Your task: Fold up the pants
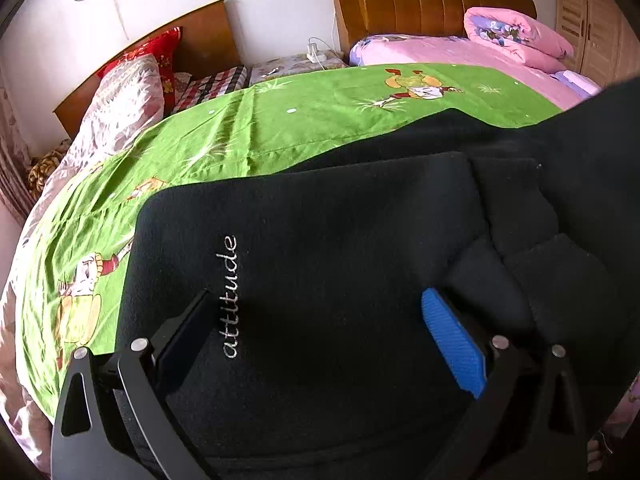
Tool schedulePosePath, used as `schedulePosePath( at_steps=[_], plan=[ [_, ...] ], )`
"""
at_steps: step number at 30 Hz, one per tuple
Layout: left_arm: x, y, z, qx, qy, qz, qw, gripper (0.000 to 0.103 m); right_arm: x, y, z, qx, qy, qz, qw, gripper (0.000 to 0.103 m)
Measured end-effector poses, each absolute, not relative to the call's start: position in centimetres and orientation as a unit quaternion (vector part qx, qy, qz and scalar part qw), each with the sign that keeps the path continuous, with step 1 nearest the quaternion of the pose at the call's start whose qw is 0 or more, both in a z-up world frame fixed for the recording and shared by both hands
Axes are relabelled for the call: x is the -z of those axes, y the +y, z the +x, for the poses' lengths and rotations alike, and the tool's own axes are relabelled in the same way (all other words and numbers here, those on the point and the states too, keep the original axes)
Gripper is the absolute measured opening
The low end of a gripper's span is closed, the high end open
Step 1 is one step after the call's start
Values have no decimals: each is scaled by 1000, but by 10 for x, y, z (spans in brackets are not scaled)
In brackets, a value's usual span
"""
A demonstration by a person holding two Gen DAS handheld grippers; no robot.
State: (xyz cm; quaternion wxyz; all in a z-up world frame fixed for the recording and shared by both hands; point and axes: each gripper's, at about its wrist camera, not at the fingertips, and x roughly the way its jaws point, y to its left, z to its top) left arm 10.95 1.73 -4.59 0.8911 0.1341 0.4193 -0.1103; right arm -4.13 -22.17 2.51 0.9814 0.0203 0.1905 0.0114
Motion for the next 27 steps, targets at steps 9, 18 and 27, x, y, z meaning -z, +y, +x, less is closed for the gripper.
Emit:
schedulePosePath(
  at_steps=[9,18,27],
  plan=[
    [-7,113,90,58,370,32,927,102,5,-49,-5,-115,205,-167,958,34],
    [-1,185,75,148,409,-125,892,101,89,21,-12,-84,187,-346,915,35],
    [1,99,114,283,494,-109,815,101,104,30,-23,-59,159,-396,903,45]
  ],
)
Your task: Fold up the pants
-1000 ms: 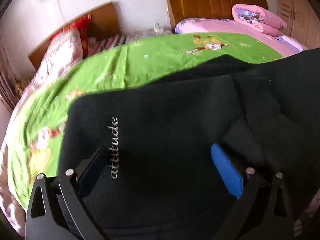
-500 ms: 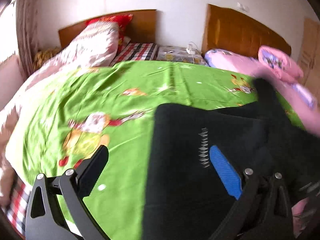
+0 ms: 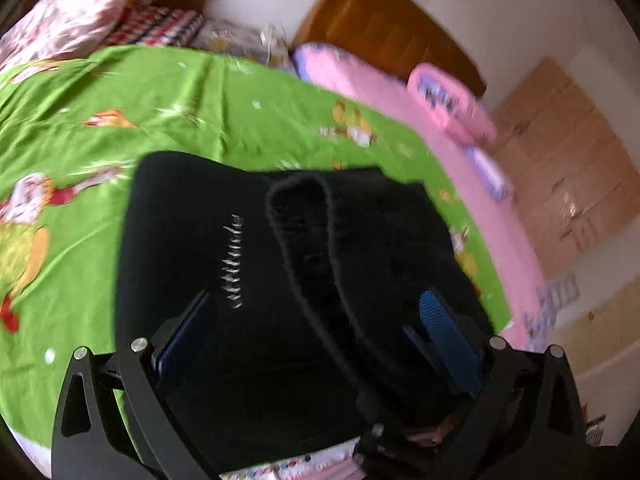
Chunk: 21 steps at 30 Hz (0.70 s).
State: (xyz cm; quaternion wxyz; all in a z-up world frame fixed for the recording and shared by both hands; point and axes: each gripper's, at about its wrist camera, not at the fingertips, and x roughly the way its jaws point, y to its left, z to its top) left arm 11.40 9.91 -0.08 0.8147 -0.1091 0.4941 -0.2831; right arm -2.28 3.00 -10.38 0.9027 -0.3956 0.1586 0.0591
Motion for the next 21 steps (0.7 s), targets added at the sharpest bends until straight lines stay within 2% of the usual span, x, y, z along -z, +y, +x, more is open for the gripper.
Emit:
schedulePosePath(
  at_steps=[1,3,5,8,13,16,21],
  plan=[
    [4,94,117,280,501,-103,812,101,100,34,-26,-72,158,-392,904,51],
    [12,83,123,282,514,-93,805,101,95,30,-30,-81,157,-377,909,75],
    [16,77,123,280,520,-89,802,101,86,14,-35,-99,176,-343,917,81],
    [24,71,121,280,528,-82,798,101,72,-21,-41,-132,209,-267,931,81],
    [24,72,103,253,517,-82,814,101,50,-101,-54,-216,247,-65,942,80],
    [25,87,94,243,509,-125,816,101,46,-120,-49,-200,258,-40,944,75],
    [22,90,83,241,509,-130,816,101,59,-111,-41,-238,289,-73,924,74]
  ],
)
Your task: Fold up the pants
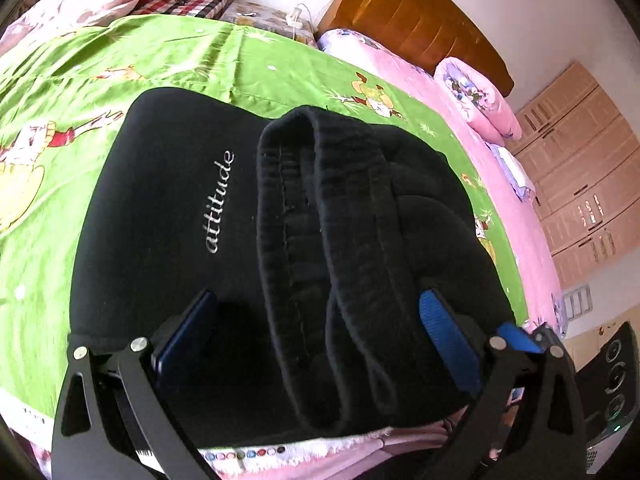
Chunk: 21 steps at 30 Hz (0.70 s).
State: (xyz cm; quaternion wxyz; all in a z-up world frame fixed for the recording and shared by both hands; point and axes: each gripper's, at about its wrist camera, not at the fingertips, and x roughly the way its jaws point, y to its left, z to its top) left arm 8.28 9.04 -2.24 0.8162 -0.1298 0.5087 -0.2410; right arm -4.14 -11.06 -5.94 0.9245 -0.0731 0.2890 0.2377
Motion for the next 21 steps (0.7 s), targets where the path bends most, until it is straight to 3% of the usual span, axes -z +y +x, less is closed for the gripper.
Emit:
schedulePosePath(
  at_steps=[4,7,16,21],
  plan=[
    [19,82,76,246,509,-116,817,101,64,-97,-43,-233,279,-73,929,71],
    [21,74,79,259,512,-117,811,101,68,-102,-37,-211,280,-68,934,56],
    [26,69,89,289,525,-174,782,101,67,-71,-35,-203,264,-147,931,56],
    [26,56,89,304,528,-164,776,101,79,-56,-36,-176,237,-206,933,50]
  ],
)
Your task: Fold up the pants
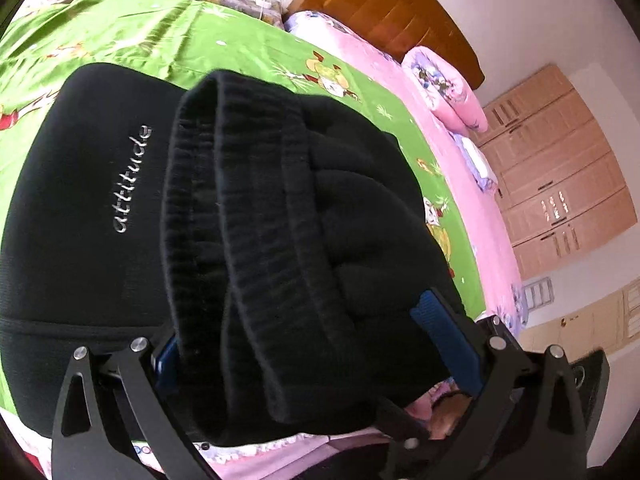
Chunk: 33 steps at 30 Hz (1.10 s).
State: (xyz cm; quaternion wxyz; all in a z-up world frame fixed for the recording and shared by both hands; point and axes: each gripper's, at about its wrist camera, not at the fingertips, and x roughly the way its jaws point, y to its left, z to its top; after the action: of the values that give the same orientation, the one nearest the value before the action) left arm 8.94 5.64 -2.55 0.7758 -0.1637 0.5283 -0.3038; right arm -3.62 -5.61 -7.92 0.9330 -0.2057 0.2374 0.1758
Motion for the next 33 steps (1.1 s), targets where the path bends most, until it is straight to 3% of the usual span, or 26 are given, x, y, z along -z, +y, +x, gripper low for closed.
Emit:
schedulePosePath(
  at_steps=[1,3,10,12,14,16,19,20,21,23,33],
  plan=[
    [26,54,89,301,530,-161,776,101,80,-53,-40,-174,226,-215,934,45],
    [27,53,90,301,531,-161,775,101,77,-50,-49,-199,204,-215,934,9],
    [25,36,107,287,548,-161,769,100,69,-53,-55,-219,190,-161,943,9],
    [22,30,108,288,540,-154,776,87,69,-52,-55,-216,188,-165,944,9],
    [20,26,107,267,534,-126,792,54,71,-54,-54,-219,198,-155,943,9],
    [17,24,102,274,520,-108,802,42,73,-57,-51,-224,208,-142,941,9],
    [12,22,97,275,502,-88,815,34,73,-65,-48,-231,226,-126,938,20],
    [11,21,96,275,499,-86,818,33,72,-72,-50,-230,221,-123,940,39],
    [11,21,95,273,497,-83,820,33,71,-77,-54,-223,214,-118,944,69],
    [5,17,90,269,489,-74,826,31,67,-105,-70,-201,196,-86,956,90],
    [-31,19,80,293,450,-110,836,27,90,-166,-88,-131,271,-3,954,90]
  ],
)
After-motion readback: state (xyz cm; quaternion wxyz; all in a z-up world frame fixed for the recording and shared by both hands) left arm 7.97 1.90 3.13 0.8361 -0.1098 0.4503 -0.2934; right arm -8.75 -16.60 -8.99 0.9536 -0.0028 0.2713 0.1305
